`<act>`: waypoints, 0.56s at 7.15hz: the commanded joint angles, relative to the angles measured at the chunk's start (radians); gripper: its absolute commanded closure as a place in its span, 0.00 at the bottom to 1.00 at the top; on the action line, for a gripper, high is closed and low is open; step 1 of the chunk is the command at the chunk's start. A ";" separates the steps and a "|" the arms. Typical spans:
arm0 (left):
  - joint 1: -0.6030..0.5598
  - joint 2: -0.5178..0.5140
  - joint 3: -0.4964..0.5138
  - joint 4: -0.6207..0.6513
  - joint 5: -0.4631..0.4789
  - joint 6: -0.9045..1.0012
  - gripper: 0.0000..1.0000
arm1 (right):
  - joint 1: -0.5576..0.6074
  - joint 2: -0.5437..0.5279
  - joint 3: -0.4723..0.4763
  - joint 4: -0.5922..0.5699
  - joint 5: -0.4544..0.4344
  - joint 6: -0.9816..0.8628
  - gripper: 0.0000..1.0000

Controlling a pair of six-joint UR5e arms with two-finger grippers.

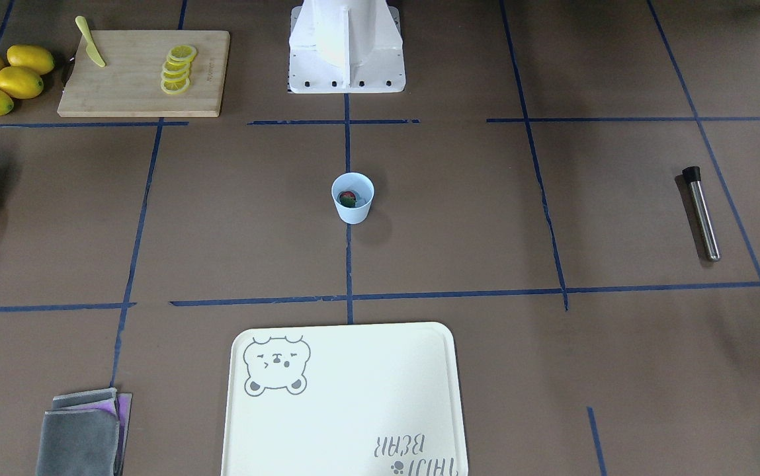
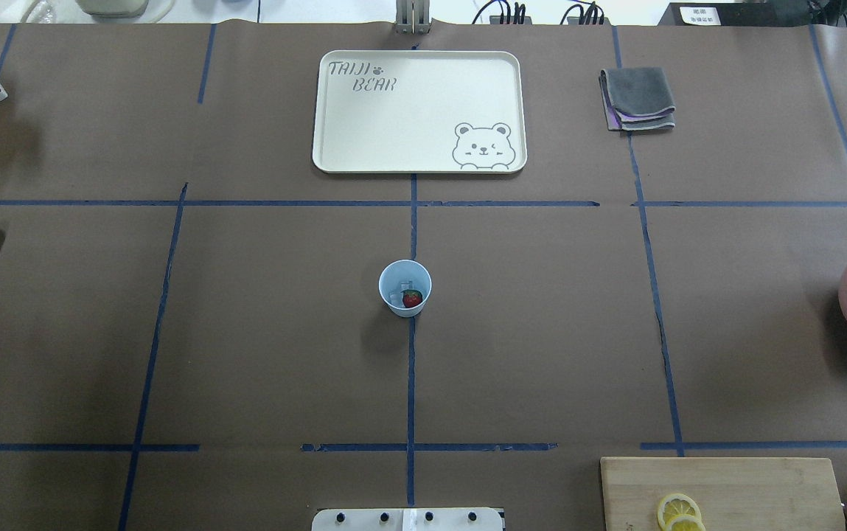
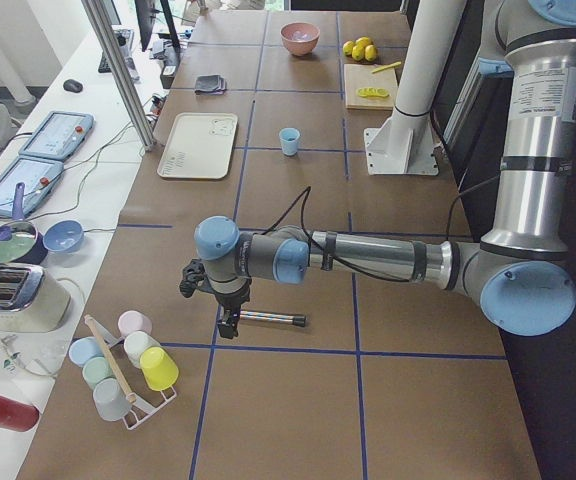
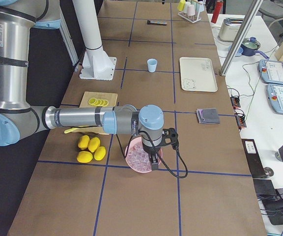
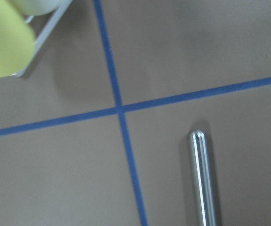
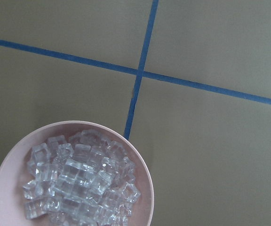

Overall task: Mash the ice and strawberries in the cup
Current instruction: 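Open the left gripper and lift away from the muddler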

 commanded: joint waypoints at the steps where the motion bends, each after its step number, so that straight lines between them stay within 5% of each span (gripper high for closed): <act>1: -0.099 0.056 -0.034 0.134 -0.070 0.086 0.00 | 0.000 0.000 0.000 0.001 0.004 0.005 0.00; 3: -0.098 0.147 -0.020 -0.182 -0.070 0.090 0.00 | 0.000 0.002 0.005 0.001 0.007 0.015 0.00; 4: -0.098 0.147 -0.016 -0.210 -0.065 0.088 0.00 | 0.000 0.002 0.003 0.000 0.005 0.015 0.00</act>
